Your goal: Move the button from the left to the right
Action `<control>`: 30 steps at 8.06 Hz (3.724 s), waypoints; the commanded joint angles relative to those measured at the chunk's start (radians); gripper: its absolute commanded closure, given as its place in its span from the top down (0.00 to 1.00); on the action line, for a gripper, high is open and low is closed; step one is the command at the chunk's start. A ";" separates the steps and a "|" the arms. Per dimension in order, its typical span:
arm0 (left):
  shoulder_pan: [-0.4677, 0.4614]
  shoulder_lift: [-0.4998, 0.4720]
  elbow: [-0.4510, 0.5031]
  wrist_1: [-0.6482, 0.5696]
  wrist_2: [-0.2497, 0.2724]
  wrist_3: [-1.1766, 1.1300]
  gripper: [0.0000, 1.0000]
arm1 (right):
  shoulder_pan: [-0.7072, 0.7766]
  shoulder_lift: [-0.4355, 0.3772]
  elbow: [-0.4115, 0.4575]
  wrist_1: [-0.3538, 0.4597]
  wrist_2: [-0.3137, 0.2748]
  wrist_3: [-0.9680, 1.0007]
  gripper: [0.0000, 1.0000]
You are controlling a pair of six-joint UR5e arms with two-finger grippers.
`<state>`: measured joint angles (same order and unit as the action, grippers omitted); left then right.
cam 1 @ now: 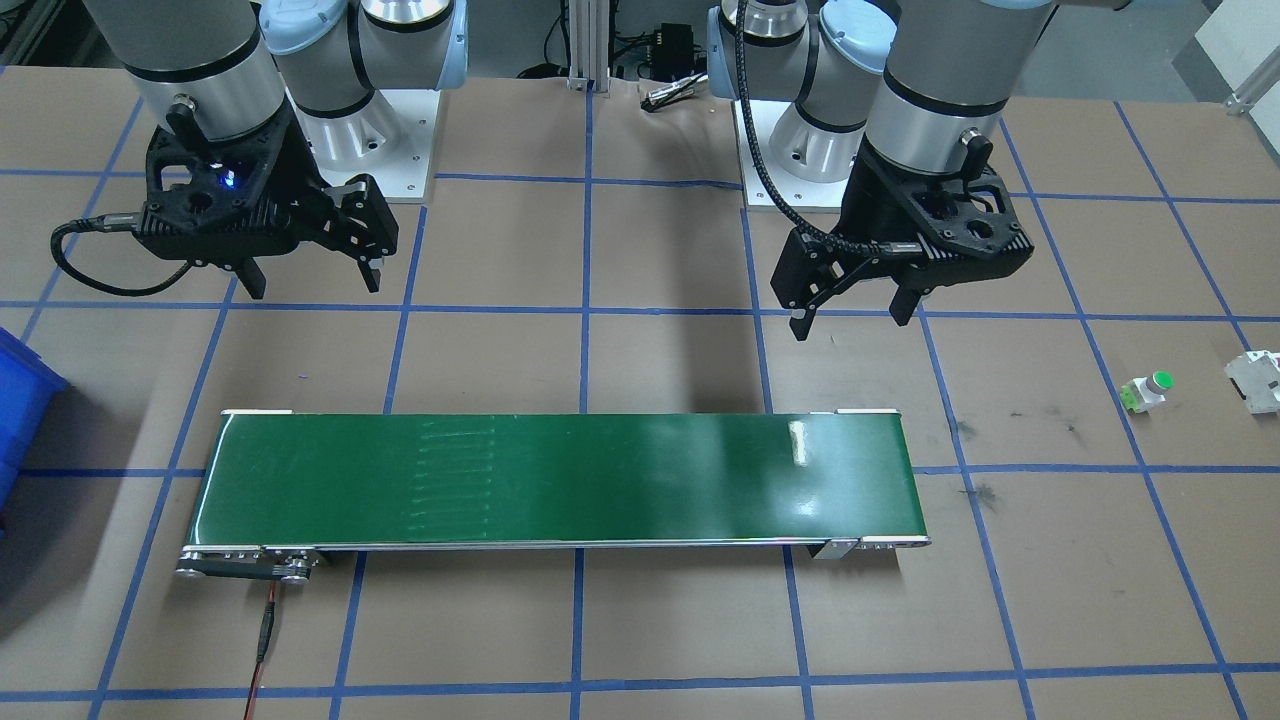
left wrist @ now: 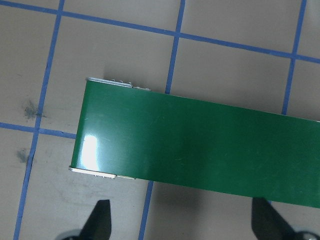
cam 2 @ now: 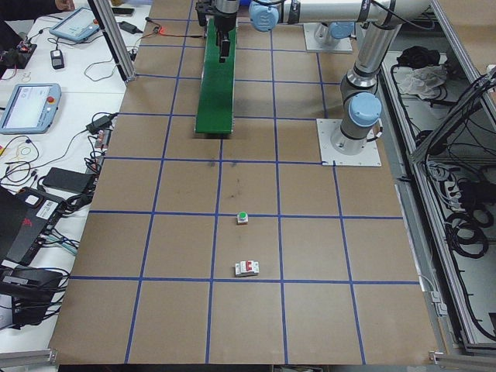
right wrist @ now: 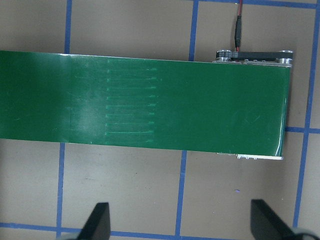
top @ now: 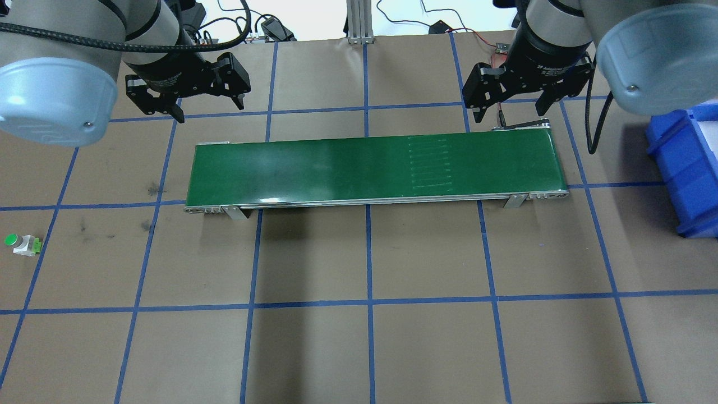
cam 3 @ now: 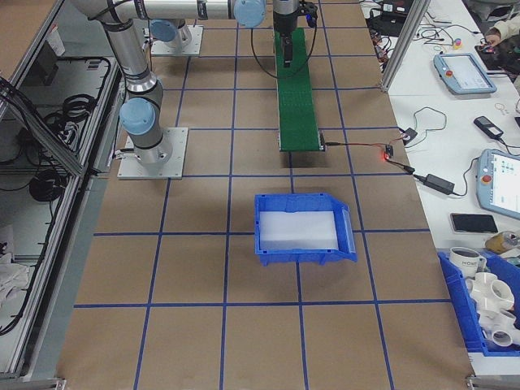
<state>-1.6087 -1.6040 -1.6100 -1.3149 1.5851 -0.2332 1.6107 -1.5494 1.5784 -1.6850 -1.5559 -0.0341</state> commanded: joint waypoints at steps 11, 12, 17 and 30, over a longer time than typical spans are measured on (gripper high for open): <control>0.631 -0.078 0.001 -0.049 -0.001 0.699 1.00 | 0.000 0.000 0.000 0.001 -0.001 -0.001 1.00; 0.659 -0.156 0.005 0.056 0.004 0.751 1.00 | 0.000 0.000 0.000 0.001 0.000 -0.001 1.00; 0.835 -0.419 -0.020 0.295 0.067 0.910 1.00 | -0.002 0.000 0.000 0.007 -0.001 -0.006 1.00; 0.902 -0.435 -0.172 0.332 0.136 0.983 0.22 | -0.002 0.000 0.003 0.011 0.000 -0.004 1.00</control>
<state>-0.7074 -2.0411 -1.7825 -0.9829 1.7171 0.7545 1.6092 -1.5493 1.5816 -1.6728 -1.5554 -0.0383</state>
